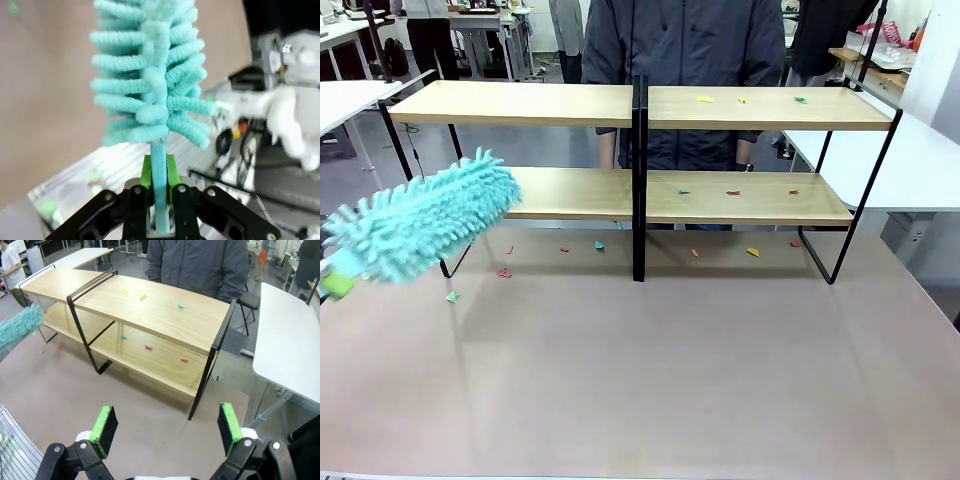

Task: Clean the shelves.
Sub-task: Clean a randomly selected level of the Shelf with the Duster.

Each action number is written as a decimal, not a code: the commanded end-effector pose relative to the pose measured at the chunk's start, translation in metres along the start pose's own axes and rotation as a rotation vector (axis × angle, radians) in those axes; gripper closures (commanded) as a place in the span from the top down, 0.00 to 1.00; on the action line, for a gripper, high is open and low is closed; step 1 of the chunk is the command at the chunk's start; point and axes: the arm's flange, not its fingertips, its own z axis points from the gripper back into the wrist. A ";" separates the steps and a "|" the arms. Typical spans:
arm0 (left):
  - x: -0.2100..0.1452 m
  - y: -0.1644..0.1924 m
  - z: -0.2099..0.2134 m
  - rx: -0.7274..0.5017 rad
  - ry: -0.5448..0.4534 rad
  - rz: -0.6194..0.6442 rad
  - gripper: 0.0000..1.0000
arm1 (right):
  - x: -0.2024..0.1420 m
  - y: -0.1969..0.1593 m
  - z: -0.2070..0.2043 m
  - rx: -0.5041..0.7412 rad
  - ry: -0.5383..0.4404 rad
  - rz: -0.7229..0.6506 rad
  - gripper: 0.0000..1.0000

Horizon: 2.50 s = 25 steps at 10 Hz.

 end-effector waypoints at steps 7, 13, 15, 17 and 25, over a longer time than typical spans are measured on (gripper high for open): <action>0.119 -0.001 -0.103 0.322 -0.234 0.240 0.13 | 0.000 -0.001 0.000 0.001 -0.004 0.010 1.00; 0.113 -0.012 -0.110 0.355 -0.250 0.516 0.13 | 0.000 -0.001 0.000 0.001 -0.004 0.010 1.00; 0.108 -0.019 -0.118 0.418 -0.380 0.769 0.13 | 0.000 -0.001 0.000 0.001 -0.004 0.010 1.00; 0.112 -0.022 -0.122 0.398 -0.495 0.895 0.13 | 0.000 -0.001 0.000 0.001 -0.004 0.010 1.00; 0.072 -0.018 -0.096 0.194 -0.053 0.270 0.13 | 0.000 -0.001 0.000 0.001 -0.004 0.010 1.00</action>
